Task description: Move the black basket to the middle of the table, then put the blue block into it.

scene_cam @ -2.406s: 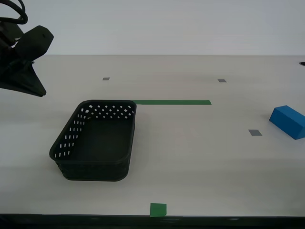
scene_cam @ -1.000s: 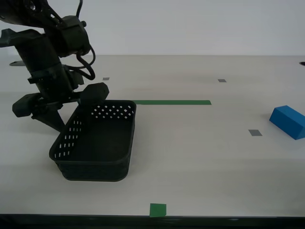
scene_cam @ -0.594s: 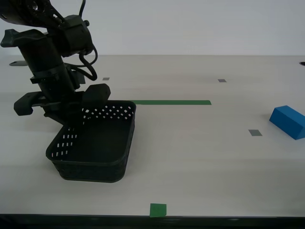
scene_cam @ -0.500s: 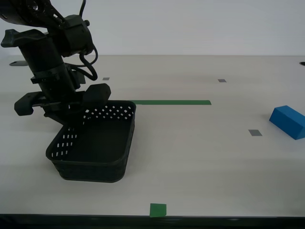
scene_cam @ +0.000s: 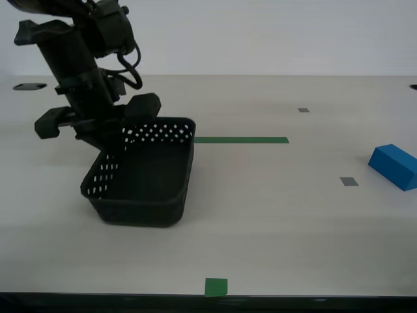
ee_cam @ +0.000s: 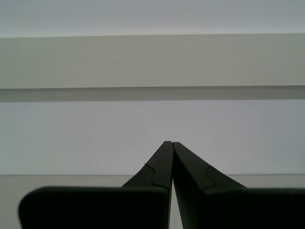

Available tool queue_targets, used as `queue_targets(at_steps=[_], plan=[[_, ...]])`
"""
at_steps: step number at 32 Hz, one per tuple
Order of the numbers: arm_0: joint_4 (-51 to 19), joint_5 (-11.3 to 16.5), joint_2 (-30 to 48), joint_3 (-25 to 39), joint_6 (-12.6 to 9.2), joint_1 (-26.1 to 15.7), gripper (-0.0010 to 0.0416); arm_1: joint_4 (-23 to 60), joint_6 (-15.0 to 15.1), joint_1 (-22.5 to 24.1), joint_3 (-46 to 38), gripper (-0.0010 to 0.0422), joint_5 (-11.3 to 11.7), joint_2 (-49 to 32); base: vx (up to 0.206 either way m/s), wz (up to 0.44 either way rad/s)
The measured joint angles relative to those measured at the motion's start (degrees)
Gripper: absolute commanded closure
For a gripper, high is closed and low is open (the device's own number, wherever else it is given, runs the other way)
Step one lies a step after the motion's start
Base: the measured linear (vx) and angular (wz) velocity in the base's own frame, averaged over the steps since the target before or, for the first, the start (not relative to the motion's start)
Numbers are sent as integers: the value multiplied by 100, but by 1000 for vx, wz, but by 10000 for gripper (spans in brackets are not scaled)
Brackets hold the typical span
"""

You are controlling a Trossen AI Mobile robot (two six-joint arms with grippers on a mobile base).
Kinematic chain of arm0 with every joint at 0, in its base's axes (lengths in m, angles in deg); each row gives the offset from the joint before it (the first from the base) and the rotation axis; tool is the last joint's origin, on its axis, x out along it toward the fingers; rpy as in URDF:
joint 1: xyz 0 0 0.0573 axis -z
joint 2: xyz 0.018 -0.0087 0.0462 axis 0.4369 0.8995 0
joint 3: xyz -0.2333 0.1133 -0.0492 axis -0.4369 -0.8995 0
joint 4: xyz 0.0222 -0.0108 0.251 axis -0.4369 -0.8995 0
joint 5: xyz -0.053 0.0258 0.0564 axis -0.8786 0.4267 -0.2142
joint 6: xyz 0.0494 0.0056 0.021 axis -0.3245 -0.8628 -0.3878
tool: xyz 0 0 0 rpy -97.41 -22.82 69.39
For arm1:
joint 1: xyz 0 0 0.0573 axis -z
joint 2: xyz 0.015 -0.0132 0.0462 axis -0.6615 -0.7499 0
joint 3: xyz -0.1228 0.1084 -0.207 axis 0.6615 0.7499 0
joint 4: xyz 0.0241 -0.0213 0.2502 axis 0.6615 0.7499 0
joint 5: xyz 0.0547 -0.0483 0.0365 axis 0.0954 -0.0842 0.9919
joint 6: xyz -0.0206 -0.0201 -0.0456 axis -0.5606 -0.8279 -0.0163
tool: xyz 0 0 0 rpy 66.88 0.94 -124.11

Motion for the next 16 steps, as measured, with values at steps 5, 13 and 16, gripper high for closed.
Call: queue_targets(at_steps=[5,13,16], plan=[[2,0,0,0,0,-2,405,269,101,11,-1056,414,-2,-13,0,0],[2,0,0,0,-2,-2,406,1633,535,103,-3180,414,50,-935,0,0],[-11,2,0,-2,-2,-2,406,1853,651,225,-4085,414,28,-1631,0,0]])
